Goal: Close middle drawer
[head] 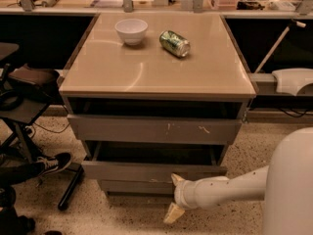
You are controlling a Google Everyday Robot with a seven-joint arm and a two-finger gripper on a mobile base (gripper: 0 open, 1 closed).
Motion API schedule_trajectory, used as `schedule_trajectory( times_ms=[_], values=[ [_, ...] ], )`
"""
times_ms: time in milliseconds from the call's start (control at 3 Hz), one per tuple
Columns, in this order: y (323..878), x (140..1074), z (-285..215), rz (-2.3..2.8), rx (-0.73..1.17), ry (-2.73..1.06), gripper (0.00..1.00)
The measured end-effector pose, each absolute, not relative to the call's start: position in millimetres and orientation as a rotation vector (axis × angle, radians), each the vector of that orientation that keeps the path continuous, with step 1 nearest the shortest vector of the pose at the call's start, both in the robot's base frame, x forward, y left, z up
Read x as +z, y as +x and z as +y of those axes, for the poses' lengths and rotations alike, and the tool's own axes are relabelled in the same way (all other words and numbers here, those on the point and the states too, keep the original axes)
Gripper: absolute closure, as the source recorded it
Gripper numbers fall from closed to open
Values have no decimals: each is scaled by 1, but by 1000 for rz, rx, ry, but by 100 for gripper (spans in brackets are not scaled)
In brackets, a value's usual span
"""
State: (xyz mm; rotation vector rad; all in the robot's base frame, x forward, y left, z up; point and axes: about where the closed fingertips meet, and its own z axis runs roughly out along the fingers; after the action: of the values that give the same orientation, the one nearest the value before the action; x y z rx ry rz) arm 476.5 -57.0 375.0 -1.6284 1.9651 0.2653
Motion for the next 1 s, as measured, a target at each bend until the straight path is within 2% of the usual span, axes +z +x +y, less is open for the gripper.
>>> schedule_trajectory(
  times_ms=[333,667,1000],
  values=[
    [506,373,-42,1966,254,-1637,0],
    [506,373,-42,1966,254,-1637,0],
    [530,371,-26,1964,243,-1647,0]
  ],
)
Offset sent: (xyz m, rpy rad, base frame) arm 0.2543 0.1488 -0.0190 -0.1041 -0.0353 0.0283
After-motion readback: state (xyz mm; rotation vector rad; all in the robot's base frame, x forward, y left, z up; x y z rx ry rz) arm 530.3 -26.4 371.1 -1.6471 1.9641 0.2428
